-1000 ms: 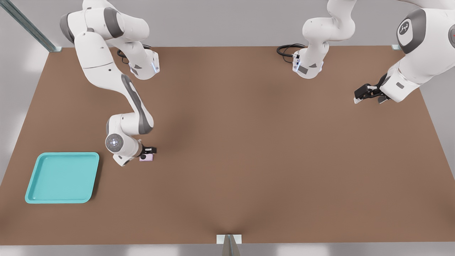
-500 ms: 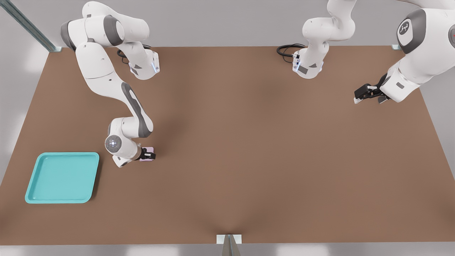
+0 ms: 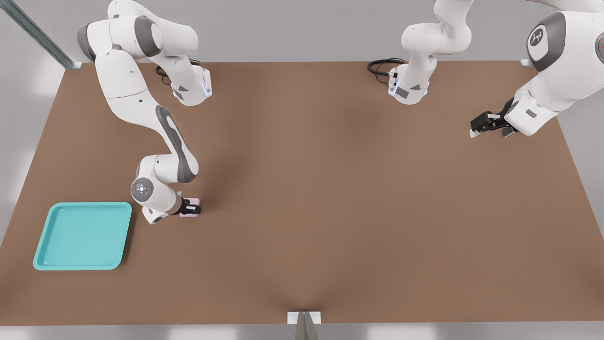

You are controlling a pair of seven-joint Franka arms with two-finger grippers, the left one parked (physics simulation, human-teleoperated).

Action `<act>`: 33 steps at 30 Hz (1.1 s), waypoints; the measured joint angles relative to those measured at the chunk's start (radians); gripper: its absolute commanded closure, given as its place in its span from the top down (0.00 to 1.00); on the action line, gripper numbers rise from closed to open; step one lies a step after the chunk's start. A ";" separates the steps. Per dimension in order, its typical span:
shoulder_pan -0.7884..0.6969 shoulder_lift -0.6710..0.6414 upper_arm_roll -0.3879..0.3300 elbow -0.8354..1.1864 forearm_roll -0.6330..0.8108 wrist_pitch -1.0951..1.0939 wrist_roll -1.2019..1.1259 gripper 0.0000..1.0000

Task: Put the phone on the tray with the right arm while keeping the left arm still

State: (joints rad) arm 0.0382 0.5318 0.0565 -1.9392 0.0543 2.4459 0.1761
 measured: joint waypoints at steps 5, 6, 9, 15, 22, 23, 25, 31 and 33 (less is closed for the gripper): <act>-0.127 0.006 -0.008 0.106 -0.006 -0.073 -0.052 0.76; -0.163 0.006 -0.009 0.118 -0.017 -0.082 -0.067 0.76; -0.265 0.025 -0.012 0.185 -0.040 -0.101 -0.125 0.76; -0.384 0.222 -0.015 0.434 -0.054 -0.133 -0.278 0.86; -0.358 0.090 0.004 0.516 -0.063 -0.224 -0.412 1.00; -0.318 0.017 0.007 0.519 -0.063 -0.252 -0.426 1.00; -0.212 -0.124 0.014 0.520 -0.070 -0.338 -0.437 1.00; -0.046 -0.366 0.021 0.513 -0.116 -0.655 -0.394 1.00; -0.037 -0.397 0.017 0.477 -0.120 -0.709 -0.374 1.00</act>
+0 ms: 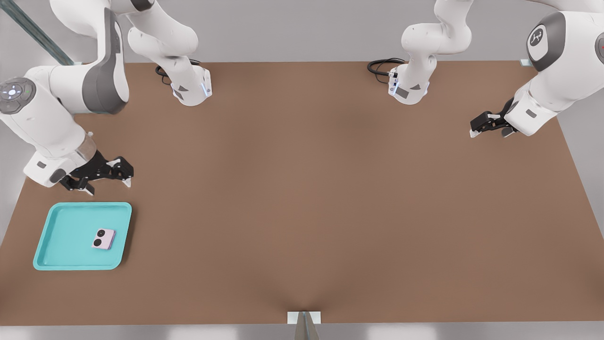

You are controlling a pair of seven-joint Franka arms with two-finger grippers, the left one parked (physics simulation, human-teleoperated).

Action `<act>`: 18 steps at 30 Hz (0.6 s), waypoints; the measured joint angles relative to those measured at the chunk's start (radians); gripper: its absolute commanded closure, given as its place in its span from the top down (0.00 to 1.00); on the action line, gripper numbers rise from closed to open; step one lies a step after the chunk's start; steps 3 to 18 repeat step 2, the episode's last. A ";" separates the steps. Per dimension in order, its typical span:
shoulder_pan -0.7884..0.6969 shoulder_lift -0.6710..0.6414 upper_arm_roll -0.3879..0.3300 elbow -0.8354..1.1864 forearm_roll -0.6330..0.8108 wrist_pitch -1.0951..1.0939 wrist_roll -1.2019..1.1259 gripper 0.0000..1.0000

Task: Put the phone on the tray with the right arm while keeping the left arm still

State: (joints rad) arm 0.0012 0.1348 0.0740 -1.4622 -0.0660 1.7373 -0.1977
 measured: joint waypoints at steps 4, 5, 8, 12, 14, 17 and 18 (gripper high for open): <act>0.005 -0.022 -0.005 -0.034 -0.002 -0.033 0.020 1.00; 0.005 -0.022 -0.005 -0.034 -0.002 -0.033 0.020 1.00; 0.005 -0.022 -0.005 -0.034 -0.002 -0.033 0.020 1.00; 0.005 -0.022 -0.005 -0.034 -0.002 -0.033 0.020 1.00; 0.005 -0.022 -0.005 -0.034 -0.002 -0.033 0.020 1.00; 0.005 -0.022 -0.005 -0.034 -0.002 -0.033 0.020 1.00; 0.005 -0.022 -0.005 -0.034 -0.002 -0.033 0.020 1.00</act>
